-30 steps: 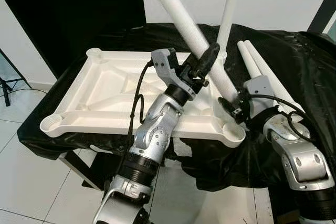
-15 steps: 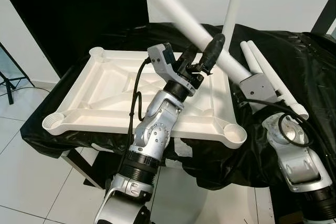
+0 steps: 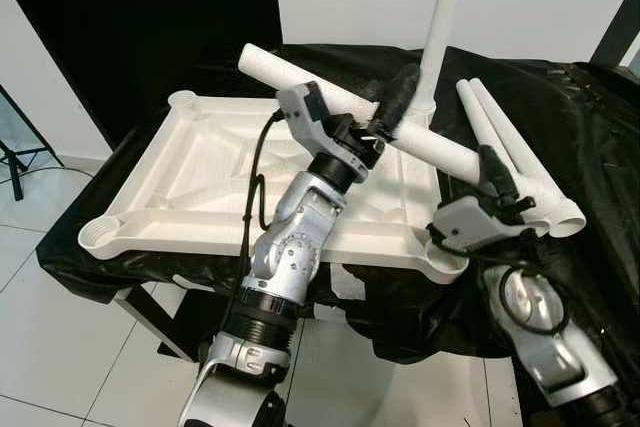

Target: Building children table

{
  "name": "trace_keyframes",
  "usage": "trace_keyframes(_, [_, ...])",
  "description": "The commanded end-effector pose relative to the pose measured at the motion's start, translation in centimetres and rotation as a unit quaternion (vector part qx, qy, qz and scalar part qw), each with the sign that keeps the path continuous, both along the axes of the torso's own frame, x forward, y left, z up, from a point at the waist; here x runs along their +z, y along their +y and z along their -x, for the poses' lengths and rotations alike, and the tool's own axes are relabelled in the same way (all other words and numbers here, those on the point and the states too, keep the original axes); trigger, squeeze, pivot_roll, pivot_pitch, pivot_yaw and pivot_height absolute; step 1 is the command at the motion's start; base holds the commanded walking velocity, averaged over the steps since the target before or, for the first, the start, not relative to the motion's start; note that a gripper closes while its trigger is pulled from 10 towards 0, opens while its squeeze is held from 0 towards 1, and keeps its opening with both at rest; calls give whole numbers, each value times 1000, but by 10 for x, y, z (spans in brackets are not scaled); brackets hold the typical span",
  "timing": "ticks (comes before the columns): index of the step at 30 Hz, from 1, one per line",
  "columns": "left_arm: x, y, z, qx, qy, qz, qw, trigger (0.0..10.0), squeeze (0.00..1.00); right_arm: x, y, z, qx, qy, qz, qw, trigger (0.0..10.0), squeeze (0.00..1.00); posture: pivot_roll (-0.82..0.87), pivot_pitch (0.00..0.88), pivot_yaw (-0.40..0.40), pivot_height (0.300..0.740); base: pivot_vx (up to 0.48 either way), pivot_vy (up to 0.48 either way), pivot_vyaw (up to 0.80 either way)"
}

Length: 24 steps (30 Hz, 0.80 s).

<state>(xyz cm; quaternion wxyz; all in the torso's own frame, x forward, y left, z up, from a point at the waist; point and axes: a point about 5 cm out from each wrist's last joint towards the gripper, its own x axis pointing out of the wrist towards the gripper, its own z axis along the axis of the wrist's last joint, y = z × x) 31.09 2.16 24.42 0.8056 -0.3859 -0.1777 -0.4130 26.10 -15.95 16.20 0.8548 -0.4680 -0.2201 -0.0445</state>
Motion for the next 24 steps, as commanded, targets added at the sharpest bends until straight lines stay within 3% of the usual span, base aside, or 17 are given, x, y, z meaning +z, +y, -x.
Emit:
trace_keyframes(1, [9, -4, 10, -56, -64, 18, 996, 0, 0, 0, -5, -1, -11, -8, 4, 1000, 0, 0, 121, 0, 31, 740, 0, 0, 0])
trace_keyframes(4, [9, -5, 12, -62, -67, 21, 996, 0, 0, -3, -7, -3, -15, -2, -15, 1000, 0, 0, 119, 0, 31, 740, 0, 0, 0])
trace_keyframes(5, [10, -6, 13, -68, -70, 24, 995, 0, 0, -4, -5, -6, -7, 15, -29, 999, 10000, 0, 116, 0, 30, 740, 0, 0, 0])
trace_keyframes(9, [11, -6, 13, -69, -71, 25, 995, 0, 0, -5, -2, -8, 8, 35, -48, 998, 10000, 0, 117, 0, 29, 740, 0, 0, 0])
trace_keyframes(10, [10, -6, 13, -69, -71, 25, 995, 0, 0, -4, 0, -10, 23, 61, -91, 994, 10000, 1000, 119, 0, 27, 740, 0, 0, 0])
trace_keyframes(13, [9, -5, 13, -67, -70, 24, 995, 0, 0, 0, 6, -16, 65, 114, -163, 978, 10000, 1000, 122, 0, 25, 740, 0, 0, 0])
trace_keyframes(19, [9, -5, 13, -68, -69, 24, 995, 0, 0, 1, 8, -17, 73, 122, -169, 975, 10000, 1000, 122, 0, 25, 740, 0, 0, 0])
trace_keyframes(20, [8, -5, 13, -67, -69, 23, 995, 0, 0, 5, 9, -21, 83, 157, -187, 966, 10000, 0, 122, 0, 21, 740, 0, 0, 0])
trace_keyframes(24, [8, -6, 13, -65, -68, 23, 995, 0, 0, 12, 9, -28, 133, 294, -216, 922, 9843, 0, 120, 0, 10, 740, 0, 0, 0])
